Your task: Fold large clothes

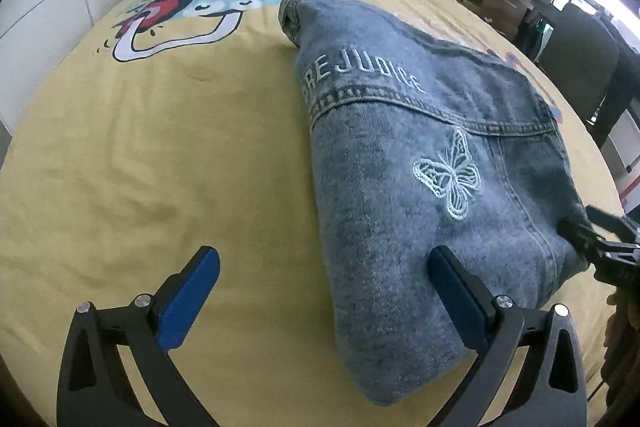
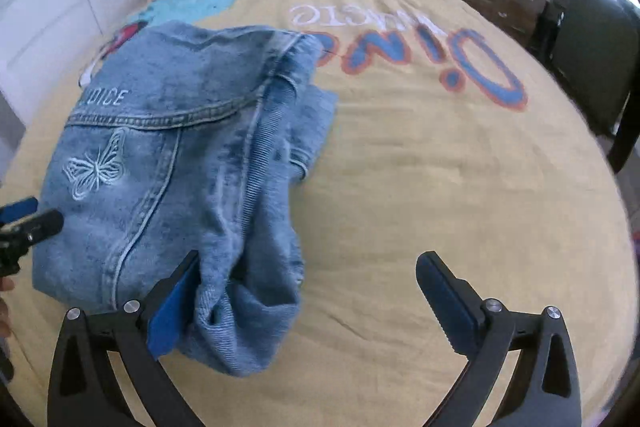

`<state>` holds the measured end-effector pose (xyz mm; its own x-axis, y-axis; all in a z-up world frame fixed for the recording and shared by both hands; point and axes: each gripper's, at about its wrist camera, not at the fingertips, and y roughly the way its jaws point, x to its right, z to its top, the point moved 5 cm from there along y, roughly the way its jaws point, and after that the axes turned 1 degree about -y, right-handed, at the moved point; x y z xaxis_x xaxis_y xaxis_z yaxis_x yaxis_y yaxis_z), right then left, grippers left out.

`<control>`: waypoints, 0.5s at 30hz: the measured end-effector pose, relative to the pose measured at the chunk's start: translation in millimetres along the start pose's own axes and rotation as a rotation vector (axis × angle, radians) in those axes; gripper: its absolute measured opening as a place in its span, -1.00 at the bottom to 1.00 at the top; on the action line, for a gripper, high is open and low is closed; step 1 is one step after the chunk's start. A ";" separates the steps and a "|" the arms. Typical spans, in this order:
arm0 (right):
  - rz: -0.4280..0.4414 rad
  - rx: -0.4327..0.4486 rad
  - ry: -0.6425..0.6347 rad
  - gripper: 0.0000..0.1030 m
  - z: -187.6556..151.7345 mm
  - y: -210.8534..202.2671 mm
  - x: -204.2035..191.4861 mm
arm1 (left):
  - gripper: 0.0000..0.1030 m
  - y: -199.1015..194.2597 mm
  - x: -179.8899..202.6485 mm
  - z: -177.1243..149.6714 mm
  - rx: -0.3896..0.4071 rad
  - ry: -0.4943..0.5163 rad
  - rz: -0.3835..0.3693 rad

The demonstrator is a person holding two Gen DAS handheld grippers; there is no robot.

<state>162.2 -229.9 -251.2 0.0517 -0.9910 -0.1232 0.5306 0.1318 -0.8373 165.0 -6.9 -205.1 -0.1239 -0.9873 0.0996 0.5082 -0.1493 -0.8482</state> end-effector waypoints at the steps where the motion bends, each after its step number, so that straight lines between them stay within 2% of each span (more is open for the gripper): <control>1: 0.011 -0.003 0.016 1.00 -2.5 0.8 2.4 | 0.99 -3.0 0.2 0.2 -0.005 -0.019 0.000; 5: 0.030 0.009 0.069 1.00 -2.3 -12.2 6.5 | 0.98 -32.2 3.5 4.0 0.043 0.008 0.065; 9: 0.074 0.041 0.061 1.00 1.0 -54.6 3.5 | 0.99 -70.3 5.9 3.0 0.054 0.025 0.098; 15: -0.008 0.135 -0.011 1.00 2.5 -135.6 6.0 | 0.98 -145.4 7.7 -10.6 0.122 0.030 0.125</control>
<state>92.6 -253.8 -137.1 0.0559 -0.9923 -0.1103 0.6400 0.1204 -0.7589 81.1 7.8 -86.5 -0.0772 -0.9968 -0.0199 0.6204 -0.0324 -0.7836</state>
